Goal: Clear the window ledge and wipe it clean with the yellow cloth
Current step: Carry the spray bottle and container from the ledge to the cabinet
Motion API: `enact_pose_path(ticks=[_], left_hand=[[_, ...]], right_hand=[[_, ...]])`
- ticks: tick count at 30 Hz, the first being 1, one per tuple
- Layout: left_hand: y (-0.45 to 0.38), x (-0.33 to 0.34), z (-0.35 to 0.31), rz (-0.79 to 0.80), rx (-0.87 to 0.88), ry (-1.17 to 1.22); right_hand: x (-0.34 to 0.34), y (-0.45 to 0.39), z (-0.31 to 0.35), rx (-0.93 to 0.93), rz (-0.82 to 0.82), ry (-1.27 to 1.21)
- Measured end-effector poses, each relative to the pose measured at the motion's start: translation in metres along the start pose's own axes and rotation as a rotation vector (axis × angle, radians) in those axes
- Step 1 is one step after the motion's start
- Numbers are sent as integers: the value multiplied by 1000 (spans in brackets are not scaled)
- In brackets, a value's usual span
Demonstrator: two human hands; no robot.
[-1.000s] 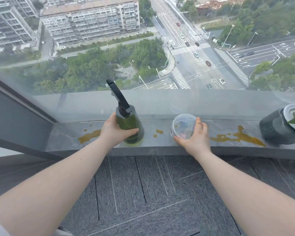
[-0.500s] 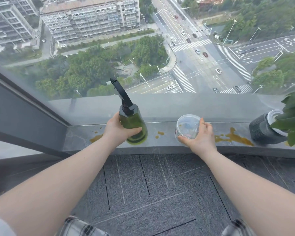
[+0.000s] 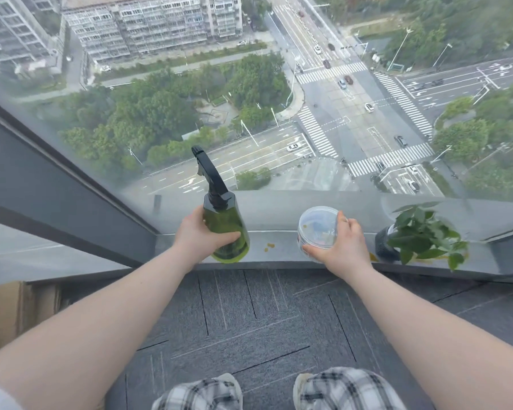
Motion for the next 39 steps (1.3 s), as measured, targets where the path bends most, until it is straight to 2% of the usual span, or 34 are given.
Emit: enact_pose_path(ticks=[6, 11, 18, 27, 33, 39], left_hand=[[65, -88, -96, -59, 37, 20], [129, -155, -159, -142, 15, -11], [236, -211, -208, -403, 17, 50], [402, -289, -190, -678, -86, 39], [583, -323, -130, -889, -186, -18], [801, -318, -57, -1099, -368, 21]], right_hand=[[-103, 76, 59, -57, 3, 10], [-173, 129, 105, -183, 14, 9], [-222, 197, 168, -440, 67, 43], [-208, 324, 252, -764, 168, 130], [-154, 479, 263, -982, 280, 154], [-79, 668, 229, -1188, 398, 203]])
Point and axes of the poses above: each hand's wrist, its own y-axis away from the middle knuckle, its own x-axis out of the palm, z = x × y, the point moved 2 cm from there along -y, towards the middle knuckle, and after that the axes turned 9 degrees about x, right-handed, at the moved point
